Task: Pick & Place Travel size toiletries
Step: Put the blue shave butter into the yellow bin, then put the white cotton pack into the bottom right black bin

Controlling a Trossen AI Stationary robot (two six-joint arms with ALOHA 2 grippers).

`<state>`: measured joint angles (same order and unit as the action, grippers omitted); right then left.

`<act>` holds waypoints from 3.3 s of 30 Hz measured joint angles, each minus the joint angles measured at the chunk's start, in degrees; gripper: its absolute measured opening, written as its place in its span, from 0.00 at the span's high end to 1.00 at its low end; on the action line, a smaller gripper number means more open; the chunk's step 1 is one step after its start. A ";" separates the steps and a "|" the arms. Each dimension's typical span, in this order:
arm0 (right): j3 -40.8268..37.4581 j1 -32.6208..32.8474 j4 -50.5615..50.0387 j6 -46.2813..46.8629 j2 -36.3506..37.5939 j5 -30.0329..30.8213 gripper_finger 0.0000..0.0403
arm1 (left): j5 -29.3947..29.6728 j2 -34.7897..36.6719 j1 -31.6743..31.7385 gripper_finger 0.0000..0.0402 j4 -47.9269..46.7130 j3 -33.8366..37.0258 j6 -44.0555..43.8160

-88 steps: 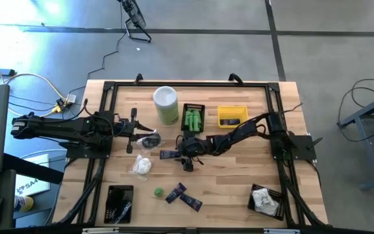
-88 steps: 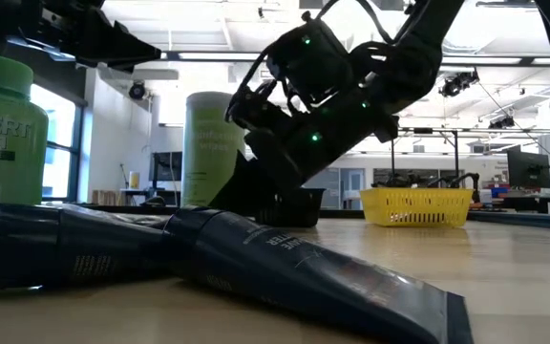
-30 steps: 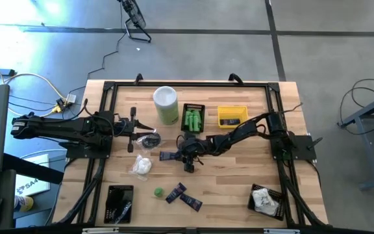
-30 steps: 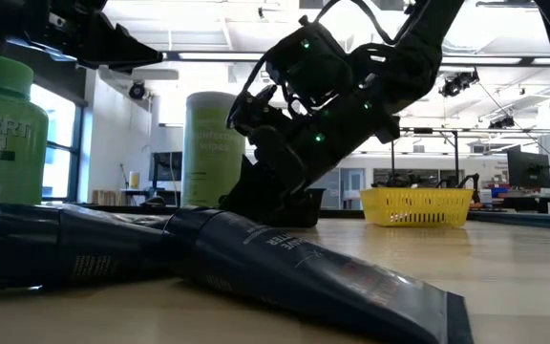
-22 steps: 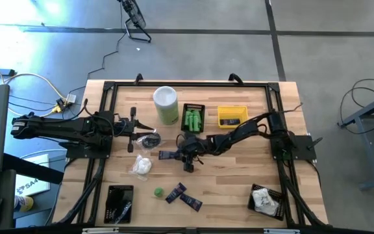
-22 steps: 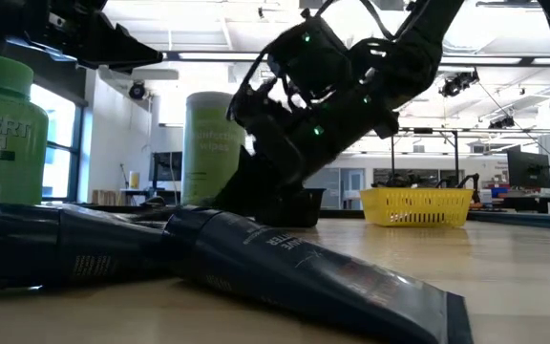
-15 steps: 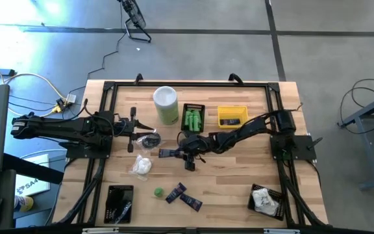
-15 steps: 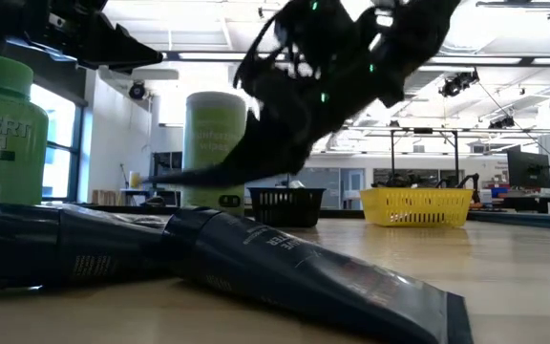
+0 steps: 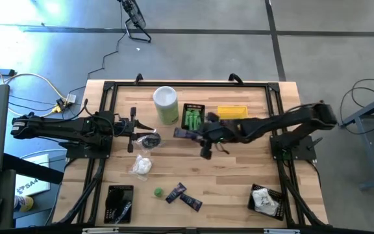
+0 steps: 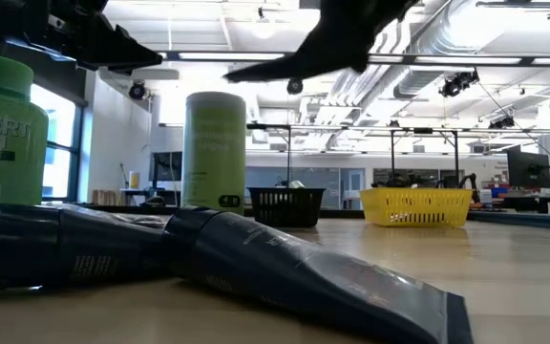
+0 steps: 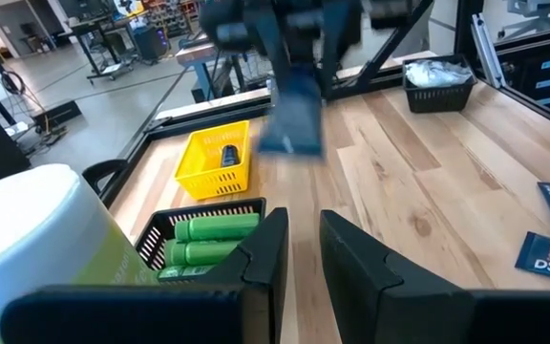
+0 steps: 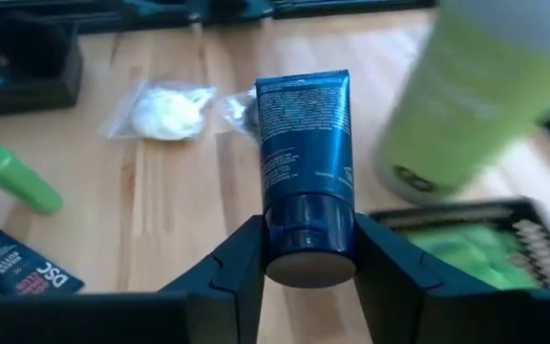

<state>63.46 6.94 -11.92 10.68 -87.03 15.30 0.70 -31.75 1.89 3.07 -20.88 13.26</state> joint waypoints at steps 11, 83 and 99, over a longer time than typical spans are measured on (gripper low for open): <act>0.00 3.54 -27.15 15.16 15.69 15.64 0.70 | 0.00 0.00 -0.02 0.85 -0.24 0.00 -0.26; -22.38 3.58 33.29 20.65 8.77 10.59 0.99 | 0.01 0.00 -0.02 0.85 0.04 -0.09 -0.02; -22.38 5.29 38.33 10.64 6.96 9.28 0.99 | 0.01 -0.02 -0.02 0.85 0.16 -0.09 -0.02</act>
<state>41.08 12.23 26.41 21.32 -80.07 24.58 0.71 -31.76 1.87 3.23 -20.97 13.23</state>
